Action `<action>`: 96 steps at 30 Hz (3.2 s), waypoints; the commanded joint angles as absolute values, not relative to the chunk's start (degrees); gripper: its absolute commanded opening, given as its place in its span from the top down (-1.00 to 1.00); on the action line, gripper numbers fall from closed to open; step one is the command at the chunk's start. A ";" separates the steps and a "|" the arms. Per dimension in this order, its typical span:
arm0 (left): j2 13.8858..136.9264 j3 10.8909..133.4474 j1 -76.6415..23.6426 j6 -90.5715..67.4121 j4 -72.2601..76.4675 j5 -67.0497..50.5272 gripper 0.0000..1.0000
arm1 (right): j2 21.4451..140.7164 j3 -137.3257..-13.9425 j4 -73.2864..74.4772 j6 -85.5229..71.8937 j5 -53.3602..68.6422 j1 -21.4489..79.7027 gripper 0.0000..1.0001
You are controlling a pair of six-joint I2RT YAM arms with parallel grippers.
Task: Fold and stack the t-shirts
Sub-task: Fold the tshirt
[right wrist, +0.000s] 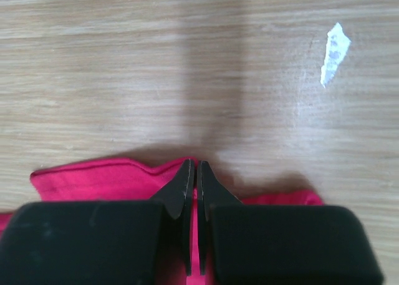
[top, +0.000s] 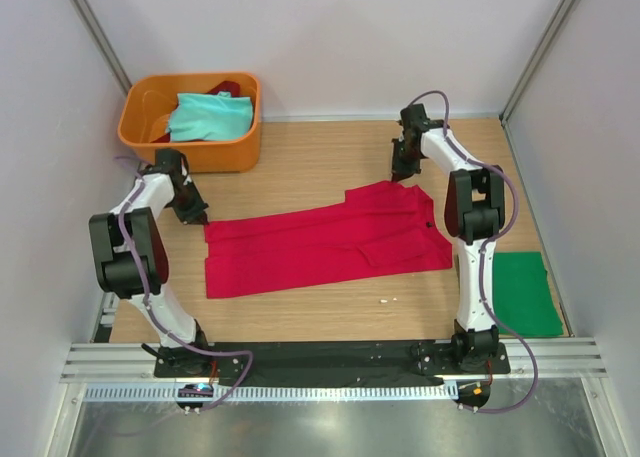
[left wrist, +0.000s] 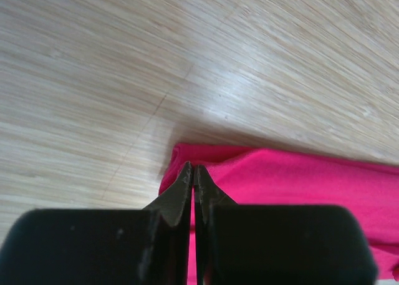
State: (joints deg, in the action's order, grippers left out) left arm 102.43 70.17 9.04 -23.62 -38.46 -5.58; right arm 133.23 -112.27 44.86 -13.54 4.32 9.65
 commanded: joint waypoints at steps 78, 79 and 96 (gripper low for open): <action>90.60 63.81 -4.30 -27.33 -37.62 -16.08 0.47 | 107.99 -87.44 36.04 -25.83 27.77 10.28 0.36; 91.31 63.90 -5.26 -27.33 -37.10 -16.17 0.47 | 109.32 -88.58 35.69 -26.01 27.69 11.50 0.35; 102.13 70.05 -14.41 -27.33 -32.96 -26.54 0.49 | 121.99 -95.80 40.34 -18.90 27.16 15.73 0.17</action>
